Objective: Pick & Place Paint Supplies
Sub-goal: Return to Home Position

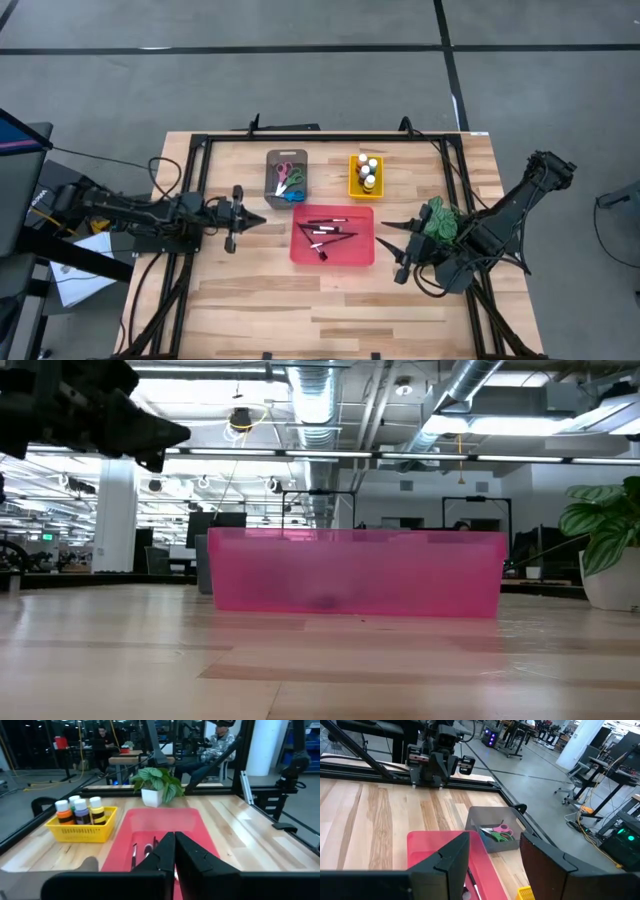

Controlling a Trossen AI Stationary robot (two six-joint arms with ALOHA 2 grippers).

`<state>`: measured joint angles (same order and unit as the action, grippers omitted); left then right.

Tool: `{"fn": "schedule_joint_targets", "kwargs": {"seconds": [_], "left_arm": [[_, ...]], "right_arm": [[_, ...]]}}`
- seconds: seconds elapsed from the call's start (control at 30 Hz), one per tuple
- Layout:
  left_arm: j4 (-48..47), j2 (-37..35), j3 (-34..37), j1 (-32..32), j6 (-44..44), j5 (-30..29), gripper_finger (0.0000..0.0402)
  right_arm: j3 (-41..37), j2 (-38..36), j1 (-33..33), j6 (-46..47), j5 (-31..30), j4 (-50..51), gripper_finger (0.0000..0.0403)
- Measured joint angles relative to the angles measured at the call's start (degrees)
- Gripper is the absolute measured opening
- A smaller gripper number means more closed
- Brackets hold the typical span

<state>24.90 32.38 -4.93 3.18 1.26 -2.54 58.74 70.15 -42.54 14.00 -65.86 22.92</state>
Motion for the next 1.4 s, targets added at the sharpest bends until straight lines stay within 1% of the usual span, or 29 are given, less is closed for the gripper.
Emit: {"fn": "schedule_joint_targets", "kwargs": {"seconds": [0.17,0.33,0.53,0.7,0.8,0.97,1.17,1.4], "left_arm": [[0.1,-1.0,1.6,-1.4,0.0,0.5,0.0004],[0.0,-1.0,3.4,-3.3,0.0,6.5,0.0004],[0.1,-1.4,3.9,-5.2,-0.1,7.5,0.0004],[0.1,-4.8,3.9,-5.2,-0.2,12.0,0.0002],[-1.9,-7.5,3.9,-5.1,-0.2,12.1,0.0001],[-7.8,-12.0,3.9,-5.1,-0.2,12.1,0.0000],[-13.2,-17.2,3.9,-5.1,-0.1,11.6,0.0000],[-20.4,-21.2,3.9,-5.1,0.5,4.9,0.0000]], "right_arm": [[0.0,0.0,0.0,0.0,0.0,0.0,0.0170],[0.0,0.0,0.0,0.1,0.0,0.2,0.0170],[0.0,0.0,-0.1,0.2,0.0,0.2,0.0170],[0.0,0.0,-0.2,0.2,0.0,0.2,0.0170],[0.0,0.0,-0.2,1.7,0.0,1.5,0.0170],[0.0,0.0,-0.2,5.2,0.1,4.4,0.0170],[0.0,0.0,-0.2,6.3,0.1,4.5,0.0170],[0.0,0.0,-1.4,6.6,0.1,4.5,0.0170]]}}
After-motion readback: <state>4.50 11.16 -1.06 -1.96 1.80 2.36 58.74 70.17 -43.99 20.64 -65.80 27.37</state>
